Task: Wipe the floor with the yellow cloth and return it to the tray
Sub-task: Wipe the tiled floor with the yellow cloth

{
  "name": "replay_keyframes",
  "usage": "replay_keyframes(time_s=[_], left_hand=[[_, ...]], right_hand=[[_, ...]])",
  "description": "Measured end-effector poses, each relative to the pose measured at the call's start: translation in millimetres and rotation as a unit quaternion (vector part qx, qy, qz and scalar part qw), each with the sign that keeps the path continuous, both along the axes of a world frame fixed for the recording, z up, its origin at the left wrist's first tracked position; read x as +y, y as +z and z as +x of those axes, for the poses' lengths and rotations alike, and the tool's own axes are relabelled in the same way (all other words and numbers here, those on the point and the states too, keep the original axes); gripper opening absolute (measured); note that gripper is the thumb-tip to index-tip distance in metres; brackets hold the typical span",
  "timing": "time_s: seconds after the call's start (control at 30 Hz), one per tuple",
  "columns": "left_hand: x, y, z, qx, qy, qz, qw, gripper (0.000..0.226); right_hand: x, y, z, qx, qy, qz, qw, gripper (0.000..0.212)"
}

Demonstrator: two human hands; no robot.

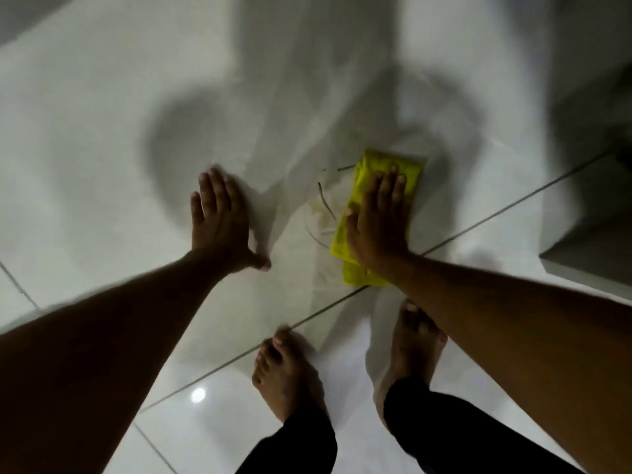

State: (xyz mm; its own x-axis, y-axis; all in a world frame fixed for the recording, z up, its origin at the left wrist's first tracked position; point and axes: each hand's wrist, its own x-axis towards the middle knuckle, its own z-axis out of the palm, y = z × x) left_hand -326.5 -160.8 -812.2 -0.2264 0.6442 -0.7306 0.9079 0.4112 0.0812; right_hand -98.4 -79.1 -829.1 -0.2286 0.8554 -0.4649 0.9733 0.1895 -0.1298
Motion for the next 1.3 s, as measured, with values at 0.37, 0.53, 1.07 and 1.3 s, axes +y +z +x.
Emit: replay_keyframes(time_s=[0.37,0.53,1.07,1.3], left_hand=[[6.9,-14.5,-12.2,-0.031,0.01,-0.008,0.999,0.186],[8.1,-12.7,-13.5,-0.037,0.009,-0.001,0.999,0.185],[2.1,-9.6,-13.7,-0.017,-0.008,0.025,1.0,0.181],[0.0,-10.8,-15.0,-0.01,-0.021,0.026,0.999,0.181]], right_hand=[[-5.5,-41.1,55.0,0.084,0.456,0.09,0.881,0.068],[39.5,-36.0,66.2,-0.007,0.323,0.132,0.937,0.067],[34.3,-47.5,5.1,0.075,0.412,0.17,0.892,0.068],[-17.2,-35.0,49.5,0.165,0.71,0.024,0.684,0.063]])
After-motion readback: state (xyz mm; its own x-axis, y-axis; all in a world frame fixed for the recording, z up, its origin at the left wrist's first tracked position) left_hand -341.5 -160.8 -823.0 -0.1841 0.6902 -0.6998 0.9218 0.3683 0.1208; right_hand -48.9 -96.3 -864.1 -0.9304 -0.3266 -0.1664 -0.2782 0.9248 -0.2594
